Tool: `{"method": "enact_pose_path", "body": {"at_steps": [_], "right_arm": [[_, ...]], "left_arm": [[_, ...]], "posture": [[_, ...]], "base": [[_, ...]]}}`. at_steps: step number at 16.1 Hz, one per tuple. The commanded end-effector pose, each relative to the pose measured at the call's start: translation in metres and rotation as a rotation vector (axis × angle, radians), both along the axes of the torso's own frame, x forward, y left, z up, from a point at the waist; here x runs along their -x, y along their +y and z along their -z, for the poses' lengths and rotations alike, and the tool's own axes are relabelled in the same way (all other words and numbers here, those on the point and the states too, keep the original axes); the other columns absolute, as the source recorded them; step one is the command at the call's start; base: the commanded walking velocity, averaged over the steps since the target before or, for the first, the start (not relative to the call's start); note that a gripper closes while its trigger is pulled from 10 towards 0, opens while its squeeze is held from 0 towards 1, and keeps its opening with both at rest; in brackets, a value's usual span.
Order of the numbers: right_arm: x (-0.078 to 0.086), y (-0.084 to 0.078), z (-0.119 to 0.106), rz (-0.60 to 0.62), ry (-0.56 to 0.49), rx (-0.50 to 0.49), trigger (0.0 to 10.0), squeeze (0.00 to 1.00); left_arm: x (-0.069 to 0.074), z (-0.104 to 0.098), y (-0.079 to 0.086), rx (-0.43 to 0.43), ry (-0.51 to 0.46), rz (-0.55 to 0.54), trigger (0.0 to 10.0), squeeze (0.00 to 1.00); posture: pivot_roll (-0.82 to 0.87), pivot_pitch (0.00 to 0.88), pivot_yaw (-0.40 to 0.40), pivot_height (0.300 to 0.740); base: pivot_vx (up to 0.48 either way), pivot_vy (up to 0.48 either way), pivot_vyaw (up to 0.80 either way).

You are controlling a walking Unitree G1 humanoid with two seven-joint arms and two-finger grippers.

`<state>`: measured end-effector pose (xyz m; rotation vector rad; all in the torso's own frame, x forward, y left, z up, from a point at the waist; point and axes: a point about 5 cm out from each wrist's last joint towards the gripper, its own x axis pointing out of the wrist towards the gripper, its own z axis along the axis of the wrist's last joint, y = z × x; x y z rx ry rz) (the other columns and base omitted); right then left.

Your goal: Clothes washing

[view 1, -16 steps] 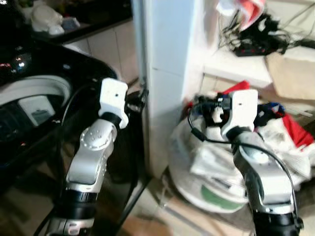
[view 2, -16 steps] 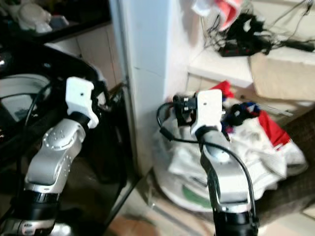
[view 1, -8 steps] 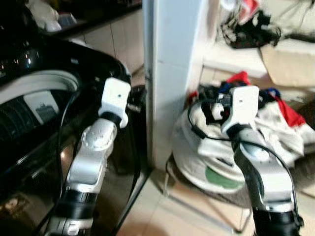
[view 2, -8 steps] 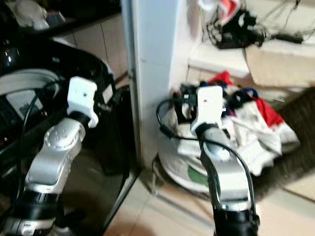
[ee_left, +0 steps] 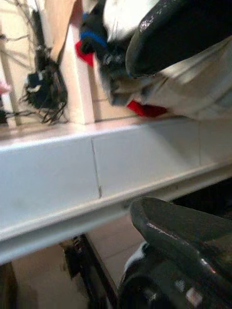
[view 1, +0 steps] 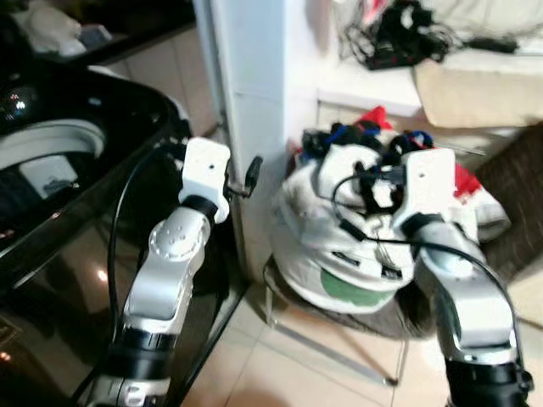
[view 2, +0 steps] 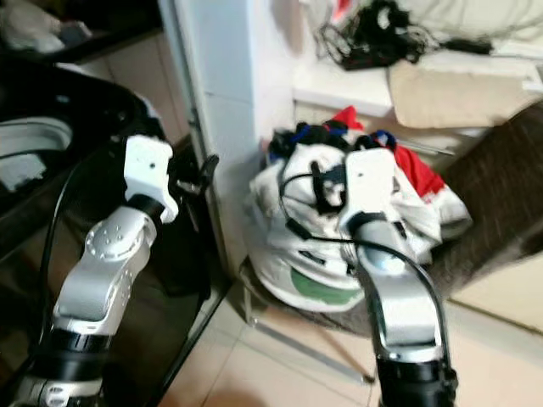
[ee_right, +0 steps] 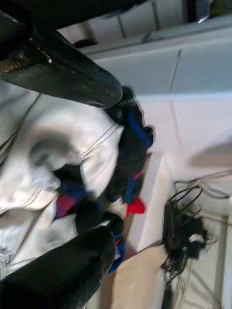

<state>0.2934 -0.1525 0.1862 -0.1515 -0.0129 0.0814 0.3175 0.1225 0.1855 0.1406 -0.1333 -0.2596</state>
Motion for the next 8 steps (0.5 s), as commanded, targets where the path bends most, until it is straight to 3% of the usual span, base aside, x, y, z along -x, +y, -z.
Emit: {"method": "enact_pose_path", "body": {"at_steps": [1,7,8], "right_arm": [[-0.0017,-0.0029,-0.0015,0.011,-0.003,0.009,10.0,0.00],[-0.0038,-0.0015,-0.0033,-0.017,-0.005,0.029,10.0,0.00],[-0.0040,-0.0006,-0.0037,-0.026,-0.006,0.037,10.0,0.00]], "left_arm": [[-0.0015,-0.0041,0.0029,0.006,-0.006,-0.013,10.0,0.00],[-0.0003,-0.0032,0.0054,0.016,-0.006,-0.027,10.0,0.00],[-0.0001,-0.0033,0.0057,0.015,-0.007,-0.030,10.0,0.00]], "posture": [[-0.08,0.000,0.036,0.740],[-0.08,0.000,0.031,0.740],[-0.08,0.000,0.031,0.740]], "base": [[0.371,0.000,0.00],[0.372,0.000,0.00],[0.375,0.000,0.49]]}}
